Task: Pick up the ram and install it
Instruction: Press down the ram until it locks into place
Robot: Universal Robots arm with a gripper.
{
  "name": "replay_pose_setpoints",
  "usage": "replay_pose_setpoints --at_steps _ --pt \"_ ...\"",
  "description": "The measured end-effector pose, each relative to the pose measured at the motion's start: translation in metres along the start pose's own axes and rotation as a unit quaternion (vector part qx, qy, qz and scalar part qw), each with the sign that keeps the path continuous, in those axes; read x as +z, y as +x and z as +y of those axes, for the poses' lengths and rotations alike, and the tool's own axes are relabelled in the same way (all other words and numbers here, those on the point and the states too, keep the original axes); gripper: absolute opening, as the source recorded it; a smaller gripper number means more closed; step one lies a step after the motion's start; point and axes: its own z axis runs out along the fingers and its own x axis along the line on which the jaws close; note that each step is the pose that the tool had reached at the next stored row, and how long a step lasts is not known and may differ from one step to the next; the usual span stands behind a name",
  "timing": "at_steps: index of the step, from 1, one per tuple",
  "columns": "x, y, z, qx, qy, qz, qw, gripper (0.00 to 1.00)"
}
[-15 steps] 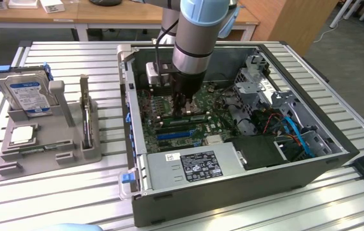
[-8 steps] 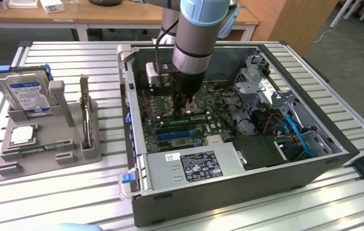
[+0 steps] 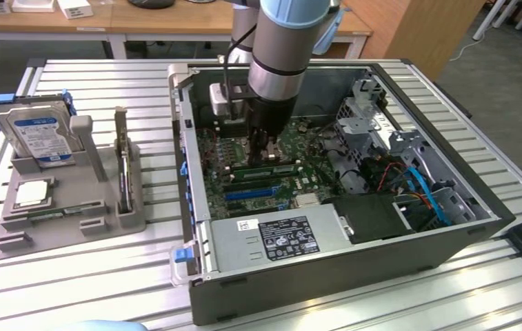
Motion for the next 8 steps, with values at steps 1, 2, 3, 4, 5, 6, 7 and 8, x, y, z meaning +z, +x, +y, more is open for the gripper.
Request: replay_pose_setpoints --at_steps 1,2,3,4,5,6,7,8 --pt "-0.0024 0.000 0.0000 0.000 0.0000 0.0000 1.0000 0.10" --pt "-0.0048 0.000 0.0001 0.000 0.0000 0.0000 1.0000 0.10" --pt "-0.0074 0.000 0.0002 0.000 0.0000 0.0000 1.0000 0.10" --pt "-0.0101 0.000 0.0002 0.000 0.0000 0.0000 1.0000 0.10" --pt "-0.0130 0.000 0.0003 0.000 0.0000 0.0000 1.0000 0.10" --pt "-0.0158 -0.001 0.0003 0.000 0.0000 0.0000 1.0000 0.10" --pt "-0.0190 -0.001 0.0004 0.000 0.0000 0.0000 1.0000 0.10" --pt "-0.0221 -0.001 0.0004 0.000 0.0000 0.0000 1.0000 0.10"
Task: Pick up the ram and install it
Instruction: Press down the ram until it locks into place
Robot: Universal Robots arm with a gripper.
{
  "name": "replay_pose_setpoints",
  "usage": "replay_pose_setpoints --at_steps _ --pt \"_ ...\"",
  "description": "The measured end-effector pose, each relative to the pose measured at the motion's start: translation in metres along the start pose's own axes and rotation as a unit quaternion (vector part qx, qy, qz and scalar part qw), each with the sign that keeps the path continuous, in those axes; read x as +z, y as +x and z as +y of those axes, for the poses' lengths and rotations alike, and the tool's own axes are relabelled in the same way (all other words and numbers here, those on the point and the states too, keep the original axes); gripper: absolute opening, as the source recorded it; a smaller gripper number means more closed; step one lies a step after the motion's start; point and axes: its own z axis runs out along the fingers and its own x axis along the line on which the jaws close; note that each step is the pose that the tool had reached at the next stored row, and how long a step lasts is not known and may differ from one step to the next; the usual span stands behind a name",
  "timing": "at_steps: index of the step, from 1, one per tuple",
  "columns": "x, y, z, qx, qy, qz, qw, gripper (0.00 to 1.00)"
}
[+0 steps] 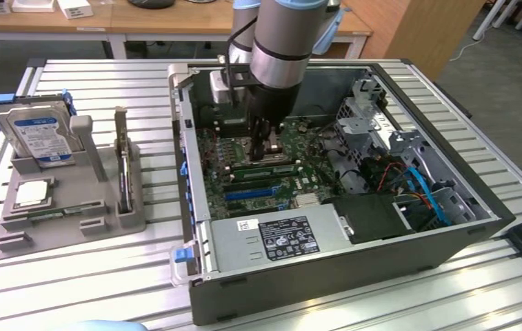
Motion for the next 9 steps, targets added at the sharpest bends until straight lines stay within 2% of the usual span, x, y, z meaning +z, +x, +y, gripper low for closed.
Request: replay_pose_setpoints --at_steps 9 --pt "-0.0309 -0.001 0.0006 0.000 0.0000 0.0000 1.0000 0.10"
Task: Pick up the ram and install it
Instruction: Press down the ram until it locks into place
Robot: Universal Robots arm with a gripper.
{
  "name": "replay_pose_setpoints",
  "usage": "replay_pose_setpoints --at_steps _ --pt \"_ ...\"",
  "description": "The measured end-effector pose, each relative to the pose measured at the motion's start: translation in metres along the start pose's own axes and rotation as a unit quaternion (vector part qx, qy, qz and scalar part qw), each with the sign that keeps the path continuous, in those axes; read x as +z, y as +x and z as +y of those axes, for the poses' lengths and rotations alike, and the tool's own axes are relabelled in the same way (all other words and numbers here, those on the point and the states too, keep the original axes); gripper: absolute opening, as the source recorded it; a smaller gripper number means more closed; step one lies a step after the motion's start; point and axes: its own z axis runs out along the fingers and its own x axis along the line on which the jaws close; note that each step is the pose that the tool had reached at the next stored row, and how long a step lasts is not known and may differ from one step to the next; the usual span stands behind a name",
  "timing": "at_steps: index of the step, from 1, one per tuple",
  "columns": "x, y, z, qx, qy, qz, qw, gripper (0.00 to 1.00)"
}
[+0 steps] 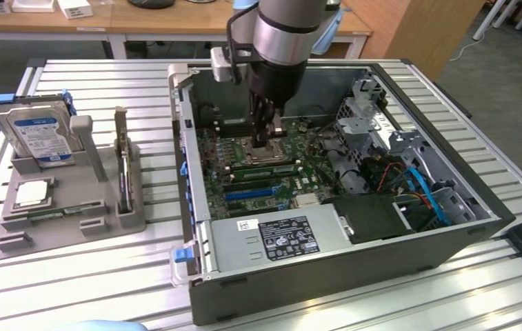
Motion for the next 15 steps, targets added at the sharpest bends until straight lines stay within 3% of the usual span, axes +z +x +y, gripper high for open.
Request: replay_pose_setpoints --at_steps 6,15 --pt "-0.0058 0.000 -0.0067 0.000 0.0000 0.0000 1.0000 0.10" --pt "-0.0098 0.000 -0.0317 0.000 0.0000 -0.0006 1.0000 0.10"
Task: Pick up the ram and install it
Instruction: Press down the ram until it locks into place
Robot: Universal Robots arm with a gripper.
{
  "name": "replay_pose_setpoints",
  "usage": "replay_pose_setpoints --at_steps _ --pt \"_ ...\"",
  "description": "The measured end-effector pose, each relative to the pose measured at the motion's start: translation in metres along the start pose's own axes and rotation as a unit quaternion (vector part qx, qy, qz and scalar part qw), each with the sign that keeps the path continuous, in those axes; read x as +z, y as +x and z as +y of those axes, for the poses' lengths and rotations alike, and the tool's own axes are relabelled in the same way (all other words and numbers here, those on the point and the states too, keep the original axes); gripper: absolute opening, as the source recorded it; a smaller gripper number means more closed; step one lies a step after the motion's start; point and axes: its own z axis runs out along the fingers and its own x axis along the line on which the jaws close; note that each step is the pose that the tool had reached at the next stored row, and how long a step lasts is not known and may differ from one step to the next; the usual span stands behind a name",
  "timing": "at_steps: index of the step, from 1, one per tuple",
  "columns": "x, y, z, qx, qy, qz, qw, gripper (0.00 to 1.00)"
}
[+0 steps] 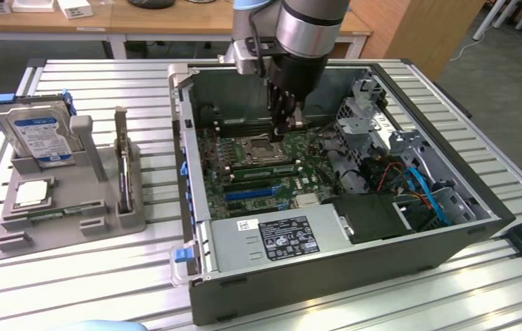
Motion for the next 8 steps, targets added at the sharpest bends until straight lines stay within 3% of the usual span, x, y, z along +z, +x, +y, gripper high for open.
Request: replay_pose_setpoints --at_steps 8 --pt "-0.0002 0.0000 -0.0032 0.000 -0.0001 0.0000 1.0000 0.10"
